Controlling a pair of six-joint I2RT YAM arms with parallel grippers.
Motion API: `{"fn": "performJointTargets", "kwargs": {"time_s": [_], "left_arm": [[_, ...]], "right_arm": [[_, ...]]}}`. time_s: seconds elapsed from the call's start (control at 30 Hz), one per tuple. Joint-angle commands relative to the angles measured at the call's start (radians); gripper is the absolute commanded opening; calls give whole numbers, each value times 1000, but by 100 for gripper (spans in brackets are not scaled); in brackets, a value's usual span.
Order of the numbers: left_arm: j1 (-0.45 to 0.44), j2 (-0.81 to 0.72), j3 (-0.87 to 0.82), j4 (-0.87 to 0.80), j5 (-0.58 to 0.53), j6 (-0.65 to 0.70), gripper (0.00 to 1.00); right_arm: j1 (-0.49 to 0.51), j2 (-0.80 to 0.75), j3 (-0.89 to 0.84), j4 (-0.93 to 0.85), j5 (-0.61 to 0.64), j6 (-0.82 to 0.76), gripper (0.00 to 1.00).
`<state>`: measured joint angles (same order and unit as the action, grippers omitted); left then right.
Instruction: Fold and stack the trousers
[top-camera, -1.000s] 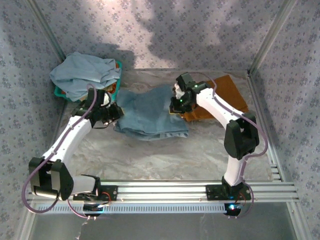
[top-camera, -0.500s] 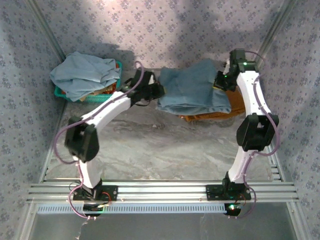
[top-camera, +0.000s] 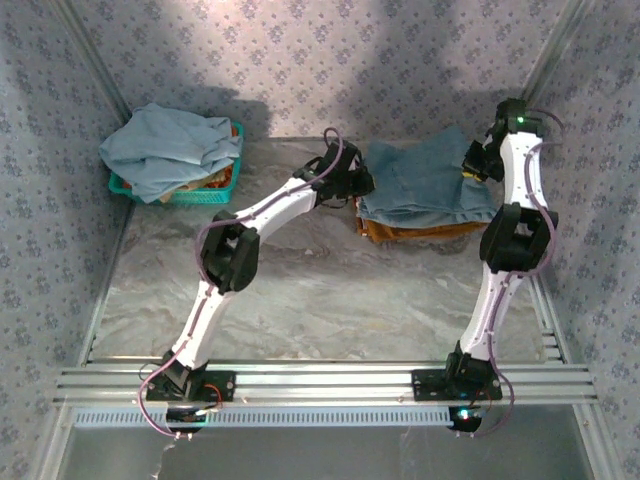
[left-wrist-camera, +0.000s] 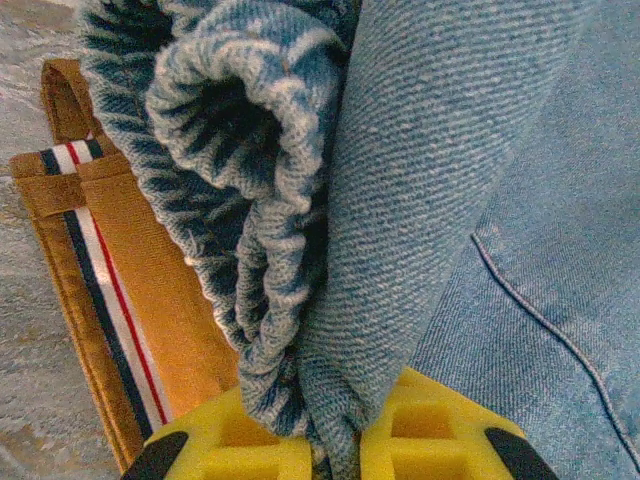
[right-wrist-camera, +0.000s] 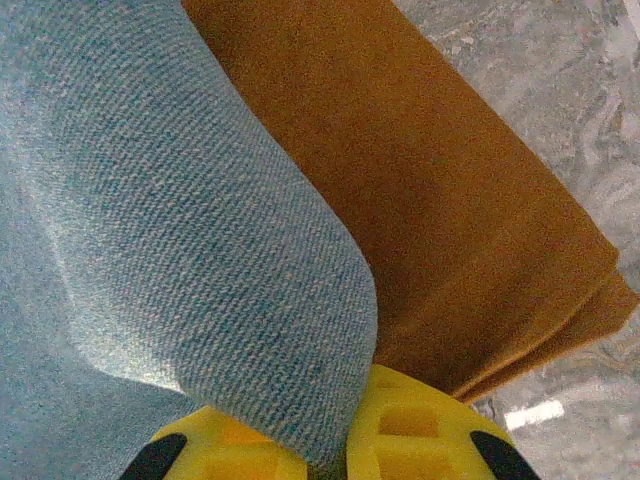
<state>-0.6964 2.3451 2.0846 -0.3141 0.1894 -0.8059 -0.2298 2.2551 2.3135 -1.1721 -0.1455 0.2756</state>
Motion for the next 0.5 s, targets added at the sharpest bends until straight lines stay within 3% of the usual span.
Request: {"fn": "performJointTargets", "kwargs": {"time_s": [0.0,0.17,0.23,0.3,0.37,0.4,0.47], "left_arm": [[10,0,33,-3,-38,-12,0],[-2,12,-42,64,-74,-67,0],[-3,27,-62,83,-66,-79,0],[-3,51,-64,86,-18,-82,35],[-6,37,-105,103,-12,-81,68],[-8,17,-128,109,-23,-77,77],[-6,-28,-189,122,-34,-62,84]], "right_arm": [[-60,60,118,75,95,6,0],[-66,153,184,54,124,13,0],[-68,155,138,79,147,23,14],[-68,156,112,100,151,28,38],[-68,151,116,86,161,34,49],[-68,138,111,80,168,41,53],[-67,97,82,81,175,47,56]]}}
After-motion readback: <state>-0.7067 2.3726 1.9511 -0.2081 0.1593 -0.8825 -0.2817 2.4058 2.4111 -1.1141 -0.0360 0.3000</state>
